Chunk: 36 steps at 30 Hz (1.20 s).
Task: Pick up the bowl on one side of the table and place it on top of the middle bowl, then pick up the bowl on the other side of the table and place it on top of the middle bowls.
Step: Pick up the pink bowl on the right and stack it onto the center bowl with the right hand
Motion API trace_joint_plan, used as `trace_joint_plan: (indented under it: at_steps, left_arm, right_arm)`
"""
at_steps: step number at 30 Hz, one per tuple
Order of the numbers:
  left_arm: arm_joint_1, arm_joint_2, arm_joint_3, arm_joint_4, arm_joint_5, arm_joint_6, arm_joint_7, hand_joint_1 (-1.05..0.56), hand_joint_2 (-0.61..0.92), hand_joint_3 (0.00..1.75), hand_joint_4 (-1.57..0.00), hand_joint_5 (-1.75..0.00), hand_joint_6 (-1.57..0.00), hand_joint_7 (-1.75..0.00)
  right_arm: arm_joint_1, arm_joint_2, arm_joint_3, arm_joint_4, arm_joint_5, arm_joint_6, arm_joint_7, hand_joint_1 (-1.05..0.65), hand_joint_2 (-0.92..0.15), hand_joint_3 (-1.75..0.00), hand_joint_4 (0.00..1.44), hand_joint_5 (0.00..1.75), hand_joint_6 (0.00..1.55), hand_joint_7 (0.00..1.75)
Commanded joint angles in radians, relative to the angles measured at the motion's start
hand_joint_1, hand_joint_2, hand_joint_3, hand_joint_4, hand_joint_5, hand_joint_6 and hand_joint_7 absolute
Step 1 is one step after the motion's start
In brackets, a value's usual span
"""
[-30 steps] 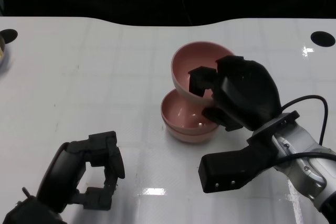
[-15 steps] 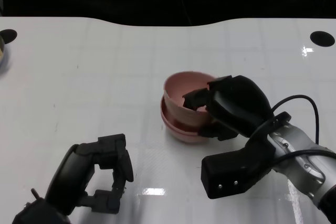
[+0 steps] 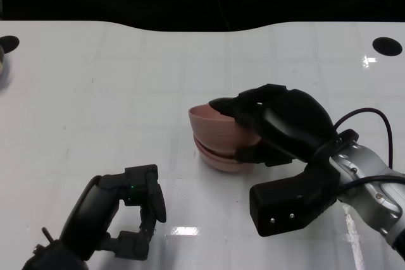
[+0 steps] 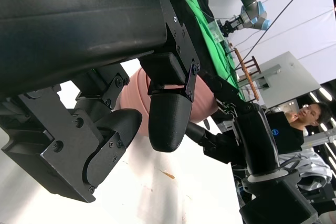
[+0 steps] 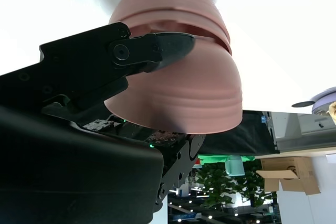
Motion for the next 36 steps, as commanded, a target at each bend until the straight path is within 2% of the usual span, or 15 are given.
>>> trace_joint_plan:
  at_steps: [1,8,15,20,24,36]
  left_arm:
    - [0.004,0.008,0.007,-0.002,0.0,-0.003,0.007,0.02,0.25,1.63,-0.97,-1.75,-0.87,-1.59]
    - [0.004,0.012,0.007,-0.005,0.003,0.004,0.006,0.04,0.24,1.63,-0.98,-1.75,-0.88,-1.59]
    - [0.003,0.012,0.008,0.002,-0.001,-0.002,0.004,0.03,0.27,1.58,-0.98,-1.75,-0.89,-1.58]
    - [0.002,0.015,0.008,0.008,-0.006,-0.007,-0.003,0.04,0.25,1.61,-0.98,-1.75,-0.89,-1.58]
    - [0.002,0.015,0.007,0.012,-0.017,-0.005,-0.01,0.04,0.25,1.62,-0.97,-1.75,-0.88,-1.58]
    - [-0.003,0.019,0.008,0.026,-0.018,-0.014,-0.012,0.0,0.25,1.6,-0.97,-1.75,-0.89,-1.56]
  right_arm:
    - [0.018,-0.022,-0.012,-0.049,-0.007,0.026,0.011,-0.76,-0.92,-0.44,0.26,0.08,0.31,0.0]
    - [0.094,-0.027,-0.017,-0.165,-0.018,0.068,0.005,-0.77,-0.92,-0.46,0.21,0.06,0.27,0.0]
    - [0.161,-0.019,-0.01,-0.217,-0.018,0.097,0.019,-0.74,-0.92,-0.37,0.19,0.08,0.27,0.01]
    - [0.198,-0.016,0.006,-0.223,-0.042,0.105,0.0,-0.74,-0.92,-0.33,0.2,0.1,0.29,0.01]
    - [0.216,-0.013,0.014,-0.214,-0.06,0.108,-0.001,-0.76,-0.92,-0.37,0.19,0.11,0.28,0.01]
    - [0.216,-0.003,0.016,-0.168,-0.047,0.094,0.005,-0.76,-0.92,-0.39,0.17,0.13,0.25,0.0]
